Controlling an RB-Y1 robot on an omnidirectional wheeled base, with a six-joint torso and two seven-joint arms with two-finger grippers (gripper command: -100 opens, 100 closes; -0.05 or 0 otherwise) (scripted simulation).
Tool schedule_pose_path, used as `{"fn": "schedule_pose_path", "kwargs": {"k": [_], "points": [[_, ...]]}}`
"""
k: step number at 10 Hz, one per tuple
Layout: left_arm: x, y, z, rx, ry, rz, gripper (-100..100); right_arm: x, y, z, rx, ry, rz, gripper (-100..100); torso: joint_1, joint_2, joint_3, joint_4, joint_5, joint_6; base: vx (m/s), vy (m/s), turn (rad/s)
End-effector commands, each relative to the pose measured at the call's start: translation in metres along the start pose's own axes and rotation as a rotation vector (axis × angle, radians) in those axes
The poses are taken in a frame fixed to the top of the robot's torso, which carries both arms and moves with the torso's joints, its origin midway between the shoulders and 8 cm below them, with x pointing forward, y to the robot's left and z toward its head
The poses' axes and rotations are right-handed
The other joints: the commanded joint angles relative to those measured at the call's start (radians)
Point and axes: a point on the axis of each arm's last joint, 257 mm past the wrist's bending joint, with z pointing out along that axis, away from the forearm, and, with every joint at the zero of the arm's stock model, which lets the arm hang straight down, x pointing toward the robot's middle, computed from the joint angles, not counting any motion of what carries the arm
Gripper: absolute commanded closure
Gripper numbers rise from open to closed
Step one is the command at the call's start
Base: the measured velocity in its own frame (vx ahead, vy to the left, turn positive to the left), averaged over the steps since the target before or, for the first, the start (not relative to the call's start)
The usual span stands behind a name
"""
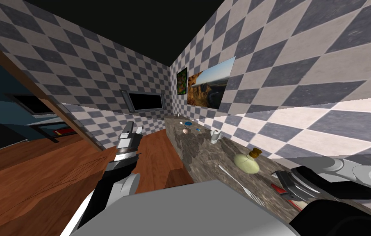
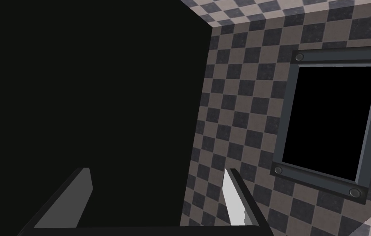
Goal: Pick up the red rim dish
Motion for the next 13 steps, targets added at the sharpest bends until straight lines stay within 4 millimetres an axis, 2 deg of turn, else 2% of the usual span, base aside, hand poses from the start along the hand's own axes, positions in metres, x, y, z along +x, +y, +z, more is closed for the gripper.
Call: {"fn": "schedule_pose_path", "kwargs": {"k": [1,4,12,13], "points": [[0.000,0.000,0.000,0.000,0.000,0.000,0,0.000,0.000,0.000,0.000,0.000,0.000,-100,0.000,0.000,0.000,0.000,0.000,0.000,-0.010,-0.011,0.033],[0.000,0.000,0.000,0.000,0.000,0.000,0,0.000,0.000,0.000,0.000,0.000,0.000,-100,0.001,-0.001,0.000,0.000,0.000,0.000,0.002,0.003,-0.008],[0.000,0.000,0.000,0.000,0.000,0.000,0,0.048,0.007,0.015,0.005,0.010,0.093,-100,0.002,0.001,0.001,0.000,0.000,0.000,-0.025,0.015,0.118],[0.000,0.000,0.000,0.000,0.000,0.000,0,0.049,0.007,0.015,0.007,0.011,0.094,-100,0.002,0.001,0.001,0.000,0.000,0.000,-0.022,0.016,0.043]]}}
